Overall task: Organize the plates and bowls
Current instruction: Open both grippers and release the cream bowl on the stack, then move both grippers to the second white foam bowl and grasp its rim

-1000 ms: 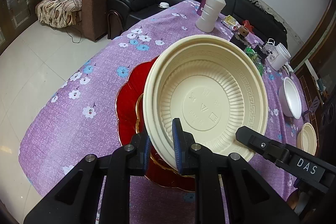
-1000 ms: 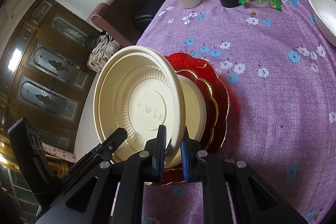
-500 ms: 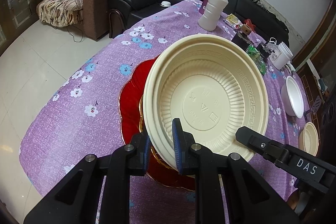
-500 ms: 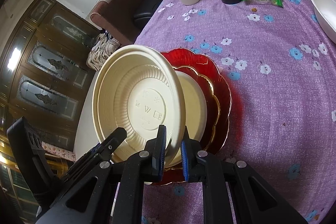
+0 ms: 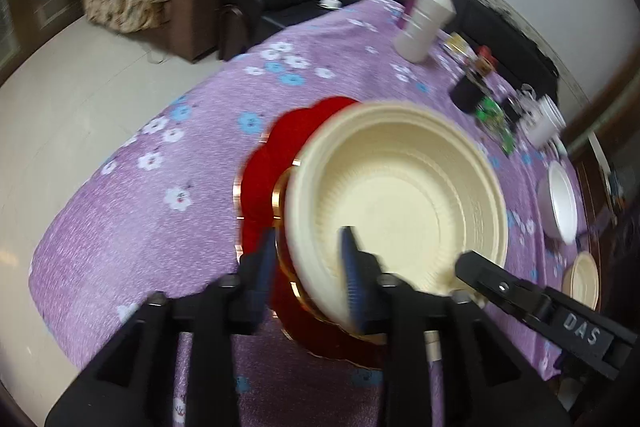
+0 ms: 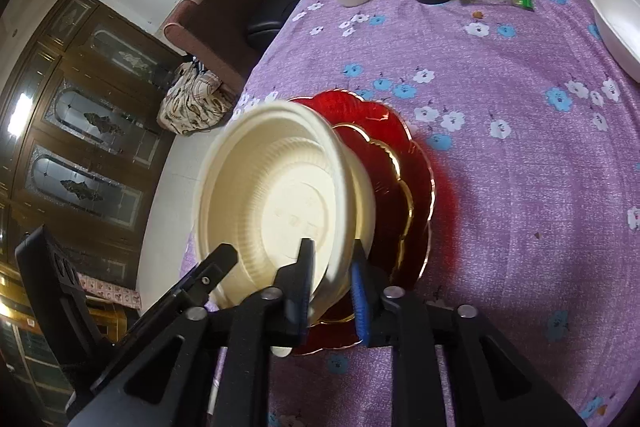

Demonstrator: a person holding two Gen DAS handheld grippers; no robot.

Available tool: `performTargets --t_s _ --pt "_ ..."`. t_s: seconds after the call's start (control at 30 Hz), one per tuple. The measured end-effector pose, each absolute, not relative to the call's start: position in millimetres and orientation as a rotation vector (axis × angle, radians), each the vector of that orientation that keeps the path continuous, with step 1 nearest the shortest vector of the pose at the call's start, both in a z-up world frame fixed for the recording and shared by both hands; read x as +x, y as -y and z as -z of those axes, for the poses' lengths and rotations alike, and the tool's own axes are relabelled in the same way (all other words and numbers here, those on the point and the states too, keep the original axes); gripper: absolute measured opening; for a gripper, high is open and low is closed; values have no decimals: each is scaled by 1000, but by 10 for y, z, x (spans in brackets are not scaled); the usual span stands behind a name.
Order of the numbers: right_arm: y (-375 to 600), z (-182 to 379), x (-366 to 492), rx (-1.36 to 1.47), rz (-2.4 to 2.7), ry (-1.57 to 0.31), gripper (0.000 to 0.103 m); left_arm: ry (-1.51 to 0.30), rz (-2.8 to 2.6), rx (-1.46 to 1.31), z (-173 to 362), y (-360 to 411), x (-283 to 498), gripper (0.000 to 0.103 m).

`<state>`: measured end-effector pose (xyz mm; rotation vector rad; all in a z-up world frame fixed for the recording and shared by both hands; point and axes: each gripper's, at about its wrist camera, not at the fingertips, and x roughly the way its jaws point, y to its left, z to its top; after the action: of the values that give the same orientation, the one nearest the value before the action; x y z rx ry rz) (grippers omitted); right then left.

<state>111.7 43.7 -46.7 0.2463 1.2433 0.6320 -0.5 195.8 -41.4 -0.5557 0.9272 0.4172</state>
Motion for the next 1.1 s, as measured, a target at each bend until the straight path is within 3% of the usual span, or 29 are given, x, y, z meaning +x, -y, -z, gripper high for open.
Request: performTargets --t_s 0.07,0.1,0.13,0.27,0.43,0.87,1.1 --pt "-399 434 1113 257 -626 -1232 54 -878 -415 -627 391 -2016 -63 55" --pt "-380 410 1108 259 -624 -1222 60 -867 -441 -641 367 -2037 -86 66" --pt "-359 378 1094 258 -625 -1211 61 -852 -470 -651 339 -2053 -115 72" --pt "-206 241 1042 261 -643 -1174 64 -751 -504 -710 173 -2066 -211 73" --pt "311 119 1066 351 -597 -1113 64 -690 -441 -673 -63 -1811 -73 81" --pt "2205 78 1691 644 -310 -991 67 -834 -31 -342 -230 -24 1127 81" --pt "2675 230 2178 701 -229 -989 66 -887 -16 -312 -39 420 1753 81"
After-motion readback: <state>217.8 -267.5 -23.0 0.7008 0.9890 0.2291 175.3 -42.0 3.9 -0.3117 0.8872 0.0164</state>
